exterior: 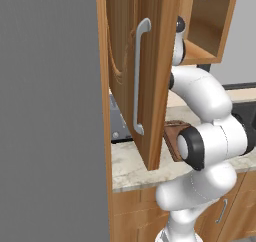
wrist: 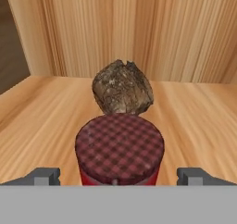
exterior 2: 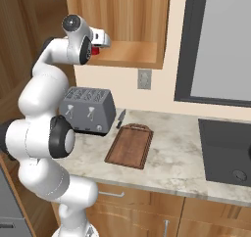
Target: Pick the bread, place it on the cutting board, pick the jam, place it on the counter, and close the cabinet.
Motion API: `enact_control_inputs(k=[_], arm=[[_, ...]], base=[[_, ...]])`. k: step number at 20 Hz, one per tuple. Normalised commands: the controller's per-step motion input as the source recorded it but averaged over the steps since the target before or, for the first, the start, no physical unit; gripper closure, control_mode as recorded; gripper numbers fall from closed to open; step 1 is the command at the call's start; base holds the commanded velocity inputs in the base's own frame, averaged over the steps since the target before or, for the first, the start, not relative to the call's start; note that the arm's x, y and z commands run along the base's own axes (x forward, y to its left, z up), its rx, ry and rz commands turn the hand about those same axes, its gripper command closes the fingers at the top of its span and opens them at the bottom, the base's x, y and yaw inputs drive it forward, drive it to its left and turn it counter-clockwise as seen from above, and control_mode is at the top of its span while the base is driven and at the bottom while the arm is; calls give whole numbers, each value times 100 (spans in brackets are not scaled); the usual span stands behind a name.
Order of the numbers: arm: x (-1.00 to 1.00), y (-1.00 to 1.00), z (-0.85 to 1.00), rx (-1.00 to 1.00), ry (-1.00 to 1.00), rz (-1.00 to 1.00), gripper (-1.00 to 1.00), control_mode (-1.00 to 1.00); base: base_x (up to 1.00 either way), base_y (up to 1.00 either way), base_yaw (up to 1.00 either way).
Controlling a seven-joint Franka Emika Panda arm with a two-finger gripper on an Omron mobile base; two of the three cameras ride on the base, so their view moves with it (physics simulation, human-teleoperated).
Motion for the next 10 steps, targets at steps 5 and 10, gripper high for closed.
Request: enact_control_inputs(k=[5, 10], arm=[[2, 2, 0, 0, 0, 0, -100, -100], [0, 8, -10, 0, 0, 0, 100, -100]], base=[[0, 0, 0], [0, 0, 0]])
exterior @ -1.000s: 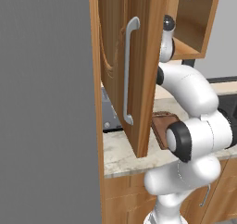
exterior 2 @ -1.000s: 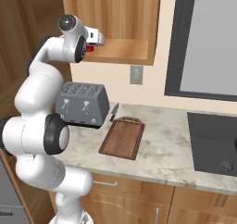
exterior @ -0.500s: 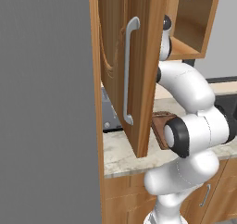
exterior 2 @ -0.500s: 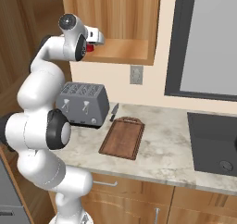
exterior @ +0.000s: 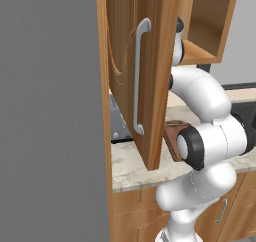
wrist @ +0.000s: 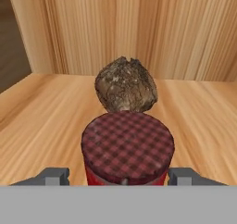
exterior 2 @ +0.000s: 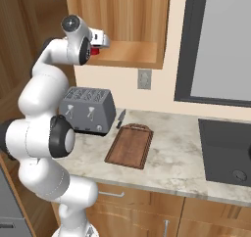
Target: Pick the bread, place it on the cutting board, pick the jam, place it on the counter, and close the cabinet.
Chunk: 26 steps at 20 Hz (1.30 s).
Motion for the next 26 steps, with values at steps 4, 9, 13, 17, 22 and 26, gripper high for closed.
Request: enact_control_inputs(k=[4, 9, 13, 17, 22, 26], arm=[[0, 5, -4, 0, 0, 0, 100, -100], [-1, 0, 0, 0, 0, 0, 100, -100], [-37, -7, 0, 0, 0, 0, 100, -100], [-66, -14, 0, 0, 0, -1, 100, -100], [-73, -20, 0, 0, 0, 0, 100, -100], [-74, -24, 0, 0, 0, 0, 100, -100]], base=[[0, 0, 0], [0, 0, 0], [0, 0, 0], [0, 0, 0], [0, 0, 0], [0, 0, 0]])
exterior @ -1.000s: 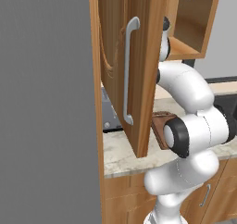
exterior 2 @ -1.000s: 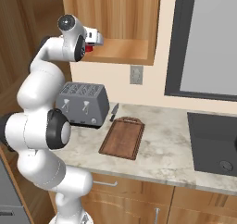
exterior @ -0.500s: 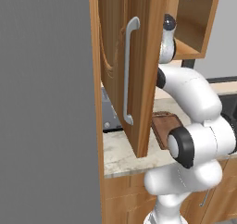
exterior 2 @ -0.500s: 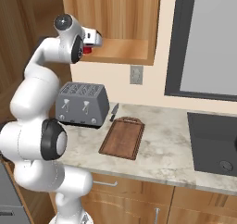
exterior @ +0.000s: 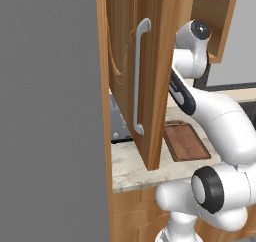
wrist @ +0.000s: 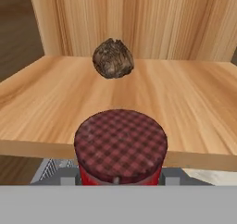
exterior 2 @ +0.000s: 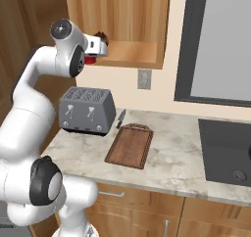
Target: Pick the bread, place it on the cutting board, pick the jam, place it on the counter, and close the cabinet.
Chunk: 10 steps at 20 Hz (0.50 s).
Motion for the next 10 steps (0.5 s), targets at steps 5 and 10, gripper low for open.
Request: enact_control_inputs(k=[5, 10], arm=[[-68, -19, 0, 0, 3, -1, 100, -100], [-54, -6, -2, 0, 6, -1, 100, -100]], base=[[0, 0, 0], [0, 0, 0]])
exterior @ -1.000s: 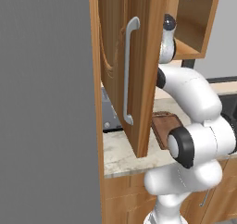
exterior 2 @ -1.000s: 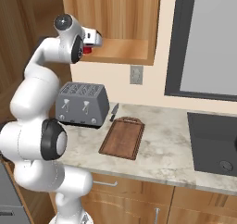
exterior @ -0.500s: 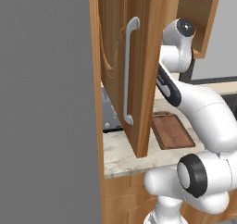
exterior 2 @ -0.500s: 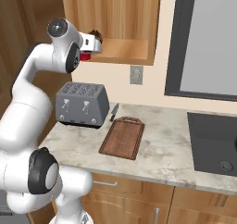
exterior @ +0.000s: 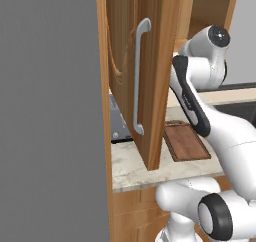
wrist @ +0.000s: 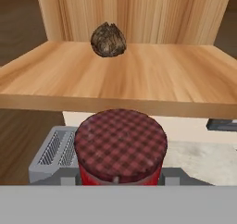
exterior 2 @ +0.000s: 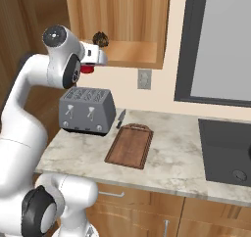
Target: Pick the bread, place it on the cutting board, pick the jam, place it on the counter, and close the cabinet.
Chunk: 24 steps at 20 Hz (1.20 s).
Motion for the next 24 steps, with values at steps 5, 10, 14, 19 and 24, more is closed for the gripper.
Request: enact_control_inputs(k=[5, 10, 14, 19, 24], arm=[[-35, -9, -10, 0, 1, 0, 100, -100], [-10, -34, -26, 0, 0, 0, 100, -100], [0, -54, -30, 0, 0, 0, 100, -100], [0, -60, -33, 0, 0, 0, 100, -100], [0, -61, -32, 0, 2, 0, 100, -100]], base=[[0, 0, 0], [0, 0, 0], [0, 0, 0], [0, 0, 0], [0, 0, 0]])
